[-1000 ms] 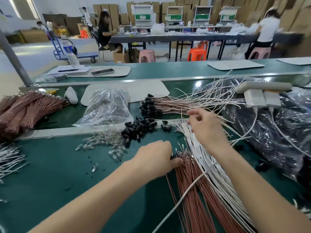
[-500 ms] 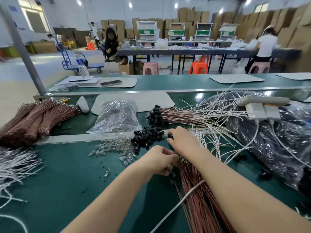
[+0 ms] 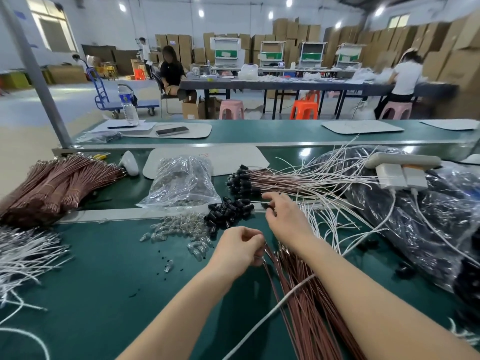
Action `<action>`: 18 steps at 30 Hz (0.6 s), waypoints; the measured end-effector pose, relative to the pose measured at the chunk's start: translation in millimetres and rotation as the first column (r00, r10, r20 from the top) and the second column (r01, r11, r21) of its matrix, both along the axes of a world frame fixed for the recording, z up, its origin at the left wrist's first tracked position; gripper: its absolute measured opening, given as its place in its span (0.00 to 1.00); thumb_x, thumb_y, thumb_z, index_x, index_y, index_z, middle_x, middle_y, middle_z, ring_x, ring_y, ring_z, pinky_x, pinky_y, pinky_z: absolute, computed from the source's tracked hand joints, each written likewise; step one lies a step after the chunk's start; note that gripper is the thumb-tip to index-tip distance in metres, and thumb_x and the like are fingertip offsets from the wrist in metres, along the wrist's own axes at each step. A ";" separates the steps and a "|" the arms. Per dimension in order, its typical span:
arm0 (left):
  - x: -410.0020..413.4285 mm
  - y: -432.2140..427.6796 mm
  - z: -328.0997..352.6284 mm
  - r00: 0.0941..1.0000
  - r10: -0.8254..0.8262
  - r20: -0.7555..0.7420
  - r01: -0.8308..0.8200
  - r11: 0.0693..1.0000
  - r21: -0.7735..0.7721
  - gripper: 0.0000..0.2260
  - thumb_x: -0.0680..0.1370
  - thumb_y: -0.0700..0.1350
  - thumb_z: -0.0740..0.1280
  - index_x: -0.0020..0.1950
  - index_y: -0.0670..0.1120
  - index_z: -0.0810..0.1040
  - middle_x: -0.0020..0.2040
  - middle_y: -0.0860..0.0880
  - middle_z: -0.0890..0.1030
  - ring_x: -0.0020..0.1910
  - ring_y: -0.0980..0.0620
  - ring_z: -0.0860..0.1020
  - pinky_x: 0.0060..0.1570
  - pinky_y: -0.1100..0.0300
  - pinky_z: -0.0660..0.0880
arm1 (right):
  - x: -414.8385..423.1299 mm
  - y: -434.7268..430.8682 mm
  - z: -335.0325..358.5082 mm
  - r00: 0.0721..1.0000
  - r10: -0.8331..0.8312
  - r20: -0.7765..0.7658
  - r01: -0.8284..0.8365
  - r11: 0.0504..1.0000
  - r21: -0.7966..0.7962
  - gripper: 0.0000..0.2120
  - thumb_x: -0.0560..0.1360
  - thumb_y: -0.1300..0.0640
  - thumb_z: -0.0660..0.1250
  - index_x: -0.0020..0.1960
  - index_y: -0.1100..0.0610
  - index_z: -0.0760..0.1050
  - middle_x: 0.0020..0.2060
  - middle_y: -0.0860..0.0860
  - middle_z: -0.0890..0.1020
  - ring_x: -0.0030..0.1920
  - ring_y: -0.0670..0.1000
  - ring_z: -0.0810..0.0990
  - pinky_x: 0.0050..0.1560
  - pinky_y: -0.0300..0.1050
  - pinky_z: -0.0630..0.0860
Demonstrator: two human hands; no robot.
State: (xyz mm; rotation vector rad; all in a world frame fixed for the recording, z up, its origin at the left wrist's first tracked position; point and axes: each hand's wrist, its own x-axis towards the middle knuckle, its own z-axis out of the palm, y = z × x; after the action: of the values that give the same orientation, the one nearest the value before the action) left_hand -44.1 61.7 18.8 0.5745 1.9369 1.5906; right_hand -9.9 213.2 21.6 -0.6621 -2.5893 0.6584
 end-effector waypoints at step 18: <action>-3.0 -14.0 43.9 0.769 -0.124 -0.627 -0.006 0.980 -0.201 0.08 0.83 0.44 0.60 0.54 0.50 0.79 0.36 0.54 0.78 0.27 0.61 0.72 0.28 0.65 0.69 | 75.7 -45.2 12.1 0.951 0.124 -0.285 -0.259 0.824 -0.504 0.16 0.84 0.62 0.57 0.54 0.43 0.77 0.58 0.51 0.78 0.47 0.42 0.83 0.50 0.42 0.81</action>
State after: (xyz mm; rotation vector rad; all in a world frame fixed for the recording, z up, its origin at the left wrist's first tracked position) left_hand -47.0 47.7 62.7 1.2042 2.4912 1.2256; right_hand 65.8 168.0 33.7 -0.4347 -2.2570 1.4721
